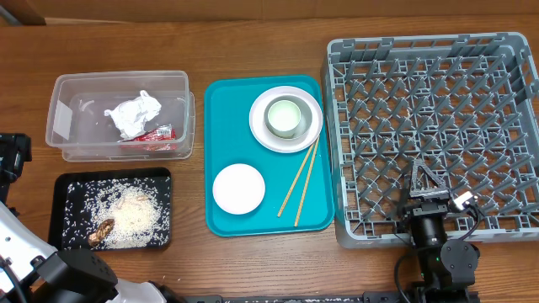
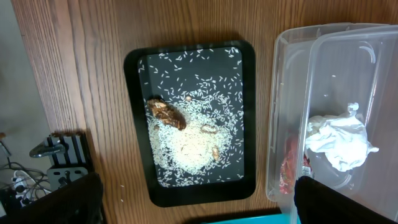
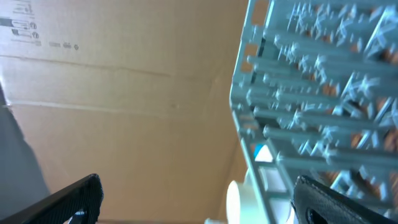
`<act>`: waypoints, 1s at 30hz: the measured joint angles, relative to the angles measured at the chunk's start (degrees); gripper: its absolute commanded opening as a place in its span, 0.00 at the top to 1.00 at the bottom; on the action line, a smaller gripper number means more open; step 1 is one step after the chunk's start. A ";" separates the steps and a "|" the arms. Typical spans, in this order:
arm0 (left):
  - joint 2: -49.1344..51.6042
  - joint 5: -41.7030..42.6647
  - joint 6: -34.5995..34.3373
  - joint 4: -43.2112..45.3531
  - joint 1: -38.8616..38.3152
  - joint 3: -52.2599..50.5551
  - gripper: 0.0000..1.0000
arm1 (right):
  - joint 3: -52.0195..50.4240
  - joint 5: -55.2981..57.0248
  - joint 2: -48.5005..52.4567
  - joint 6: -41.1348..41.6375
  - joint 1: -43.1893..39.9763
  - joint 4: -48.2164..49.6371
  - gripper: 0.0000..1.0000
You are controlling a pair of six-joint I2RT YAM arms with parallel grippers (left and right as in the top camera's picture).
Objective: Sort waste into correct bins and load items into the dishwasher
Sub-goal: 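Raise the right gripper from the rack and swing it toward the teal tray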
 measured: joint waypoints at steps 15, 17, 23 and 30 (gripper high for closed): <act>0.00 0.00 0.00 0.00 0.00 0.00 0.00 | 0.00 -8.46 0.00 3.76 0.02 14.84 0.00; 0.00 0.00 0.02 0.02 0.00 0.00 0.00 | 0.00 -8.57 0.02 3.28 0.00 19.39 0.00; 0.00 -0.04 0.02 0.02 0.00 0.00 0.00 | 0.07 -8.46 -0.15 -3.76 0.00 23.69 0.00; 0.00 -0.02 0.00 0.00 0.00 0.00 0.00 | 4.13 -6.75 -0.09 -12.33 0.00 19.63 0.00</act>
